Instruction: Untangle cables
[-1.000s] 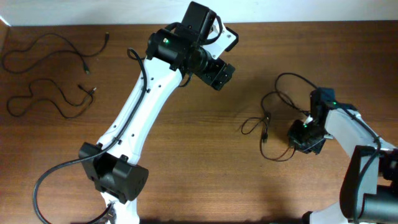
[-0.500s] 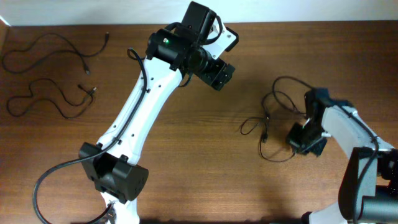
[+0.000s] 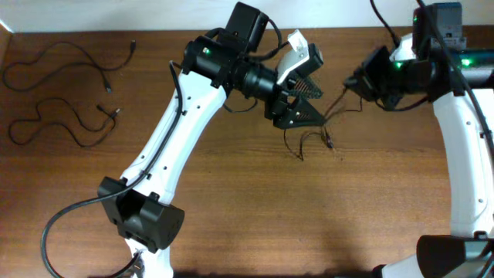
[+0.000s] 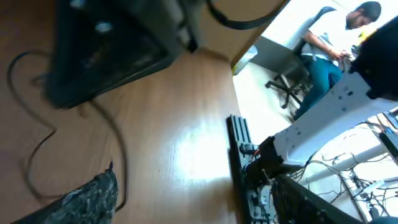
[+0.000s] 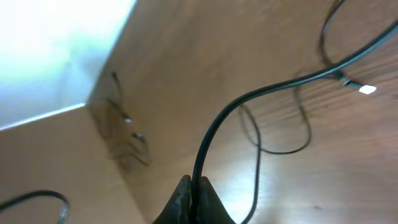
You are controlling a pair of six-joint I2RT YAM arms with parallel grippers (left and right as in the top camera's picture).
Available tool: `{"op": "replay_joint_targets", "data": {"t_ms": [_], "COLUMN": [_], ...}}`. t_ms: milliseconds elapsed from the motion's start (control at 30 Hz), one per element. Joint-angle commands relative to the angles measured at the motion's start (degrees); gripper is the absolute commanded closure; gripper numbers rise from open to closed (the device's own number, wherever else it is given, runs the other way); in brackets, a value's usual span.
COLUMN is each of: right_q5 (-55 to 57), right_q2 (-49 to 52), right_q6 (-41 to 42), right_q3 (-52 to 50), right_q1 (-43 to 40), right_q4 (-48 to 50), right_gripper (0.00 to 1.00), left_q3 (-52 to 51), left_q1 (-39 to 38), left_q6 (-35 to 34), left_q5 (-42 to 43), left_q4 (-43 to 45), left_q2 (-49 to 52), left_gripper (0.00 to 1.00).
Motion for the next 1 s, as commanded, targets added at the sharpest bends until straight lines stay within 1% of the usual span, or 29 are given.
{"op": "replay_joint_targets", "data": {"t_ms": [0,67,133,167,200,267,300,367,400,500,533,567,600,633,667,700,767,833,900,933,967], "right_q5": [-3.1,-3.91,-4.31,-4.37,-4.37,-4.52,-4.61,-6.43,-6.62,-5.9,-5.75,-5.53,-5.53,-5.53,-5.51,-5.49,-4.44,-0.55,0.79,1.68,2.01], "right_q2": [-0.44,-0.44,-0.44,-0.44,-0.44,-0.44,-0.44,-0.44,-0.44,-0.44,-0.44,-0.44,-0.44,-0.44,-0.44,-0.44,-0.44,-0.44,-0.44,-0.44,-0.44], "right_q6": [7.72,7.87,10.14,11.13,11.74,11.67,11.67,11.67,11.67,11.65,11.67,11.67,11.67,11.67,11.67,11.67,11.67,11.13,5.38,0.94,-3.04], "right_q3": [1.03,1.03,1.03,1.03,1.03,1.03,1.03,1.03,1.03,1.03,1.03,1.03,1.03,1.03,1.03,1.03,1.03,1.01,1.01,1.01,1.01], "right_q1": [0.76,2.84,4.79,5.55,6.01,6.23,6.23,6.25,6.23,6.23,6.23,6.23,6.23,6.23,6.16,6.16,6.19,6.19,6.16,6.16,6.16], "right_q4": [1.07,1.22,2.29,3.58,4.22,4.02,3.45,3.37,3.54,3.52,3.52,3.52,3.54,3.54,3.54,3.54,3.52,2.95,2.86,2.69,2.03], "right_gripper": [0.96,0.96,0.96,0.96,0.96,0.96,0.96,0.96,0.96,0.96,0.96,0.96,0.96,0.96,0.96,0.96,0.96,0.95,0.83,0.69,0.36], "left_q3": [0.59,0.57,0.57,0.57,0.57,0.57,0.57,0.55,0.55,0.55,0.55,0.55,0.55,0.55,0.55,0.55,0.55,0.55,0.57,0.59,0.59], "left_q1": [0.04,-0.33,-1.86,-3.08,-4.31,-5.38,-5.42,-5.42,-5.49,-5.49,-5.49,-5.46,-5.46,-5.46,-5.46,-5.46,-5.46,-5.46,-4.63,-3.61,-1.97], "left_q6": [3.85,3.85,3.85,3.78,2.62,-4.74,-6.54,-6.54,-6.54,-6.69,-6.71,-6.71,-6.71,-6.69,-6.71,-6.71,-6.71,-7.17,-11.13,-13.44,-14.64], "left_q5": [-4.11,-9.68,-13.92,-18.14,-23.98,-33.55,-35.39,-35.45,-35.34,-35.01,-35.01,-35.01,-35.01,-35.01,-35.01,-34.99,-34.67,-34.6,-34.56,-34.53,-33.94], "left_q4": [0.98,1.88,1.95,2.54,3.63,6.43,7.5,8.55,8.59,8.55,8.55,8.55,8.55,8.55,8.55,8.55,8.55,8.57,9.44,10.23,11.06], "left_q2": [-2.29,-2.21,-2.1,-2.08,-2.05,-2.05,-2.05,-2.05,-2.05,-2.05,-2.05,-2.05,-2.05,-2.05,-2.05,-2.05,-2.05,-2.05,-2.21,-2.58,-3.58], "left_gripper": [0.19,0.23,0.27,0.36,0.51,0.5,0.48,0.48,0.53,0.61,0.66,0.78,0.84,0.87,0.97,1.0,1.0,1.0,1.0,1.0,1.0]}}
